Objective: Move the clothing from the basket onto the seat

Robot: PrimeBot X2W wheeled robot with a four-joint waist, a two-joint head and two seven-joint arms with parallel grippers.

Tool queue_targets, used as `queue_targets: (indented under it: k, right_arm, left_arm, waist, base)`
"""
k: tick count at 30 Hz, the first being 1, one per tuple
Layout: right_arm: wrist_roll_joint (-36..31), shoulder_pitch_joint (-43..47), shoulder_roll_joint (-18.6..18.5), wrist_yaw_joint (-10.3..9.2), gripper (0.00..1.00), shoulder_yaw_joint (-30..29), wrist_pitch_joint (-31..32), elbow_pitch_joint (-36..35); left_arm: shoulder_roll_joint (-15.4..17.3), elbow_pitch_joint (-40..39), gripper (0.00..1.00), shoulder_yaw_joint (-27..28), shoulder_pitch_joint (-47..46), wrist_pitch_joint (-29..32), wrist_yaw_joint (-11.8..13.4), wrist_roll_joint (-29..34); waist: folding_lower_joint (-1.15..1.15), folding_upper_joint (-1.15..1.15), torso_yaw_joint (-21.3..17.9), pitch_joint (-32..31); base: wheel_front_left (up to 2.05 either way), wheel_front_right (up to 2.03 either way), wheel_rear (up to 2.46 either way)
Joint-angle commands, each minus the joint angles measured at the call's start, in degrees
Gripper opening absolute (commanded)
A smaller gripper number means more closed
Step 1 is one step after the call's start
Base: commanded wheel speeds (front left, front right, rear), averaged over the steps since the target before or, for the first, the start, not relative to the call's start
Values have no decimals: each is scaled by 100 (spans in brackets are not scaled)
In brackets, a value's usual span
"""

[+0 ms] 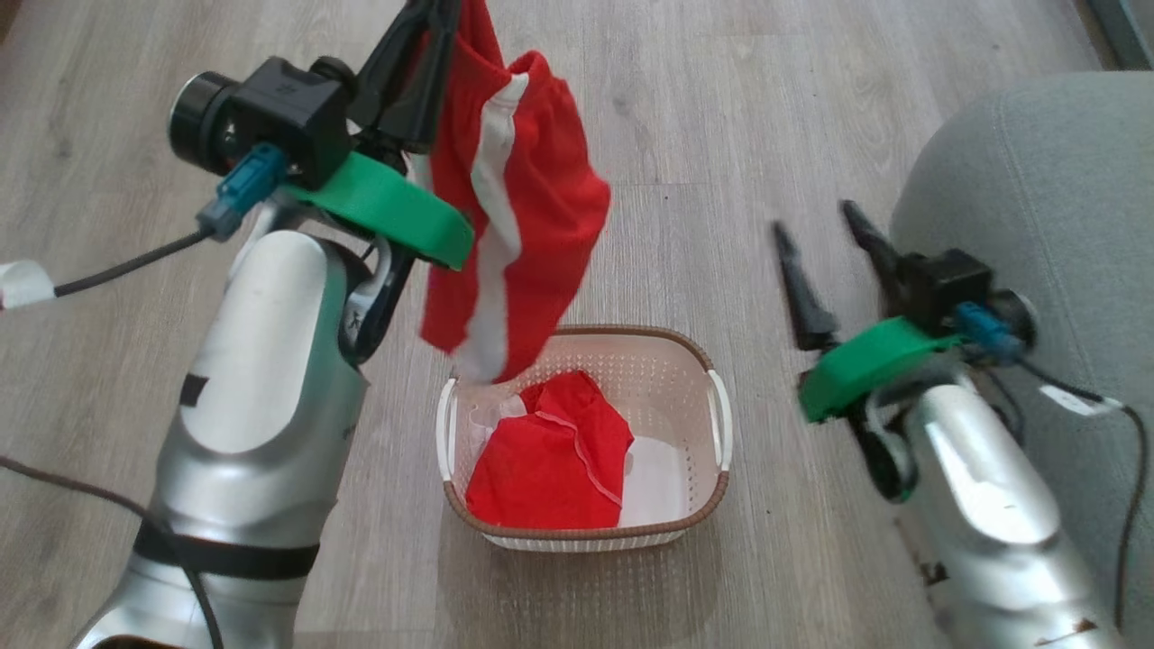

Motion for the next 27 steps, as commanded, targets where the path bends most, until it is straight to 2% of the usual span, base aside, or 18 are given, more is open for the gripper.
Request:
queue_targets:
  k: [1, 8, 12, 20, 27]
  right_arm:
    - [133, -167, 99, -1, 100, 412, -30, -343]
    - [641, -680, 148, -1, 100, 1900, -30, -785]
    - [850, -1024, 181, -1, 100, 2442, -30, -798]
    - [1036, -1505, 198, -1, 100, 2837, -30, -562]
    - [1296, -1509, 200, -1, 100, 2980, -31, 239]
  left_arm:
    - [136, -252, 0, 108, -291, -29, -6, -32]
    - [95, -241, 0, -79, -270, -29, -6, -98]
    - [71, -234, 0, -191, -278, -29, -6, -139]
    - [44, -345, 0, -536, -326, -29, -6, -271]
    - [39, -451, 0, -1098, -376, -29, 67, -612]
  waist:
    - [1, 0, 17, 4]
    - [1, 0, 138, -6]
    - [1, 0, 254, 18]
    - [1, 0, 501, 56]
    - [1, 0, 745, -12]
  base:
    - [0, 0, 0]
    - [0, 0, 0]
    - [0, 0, 0]
    - [0, 0, 0]
    - [0, 0, 0]
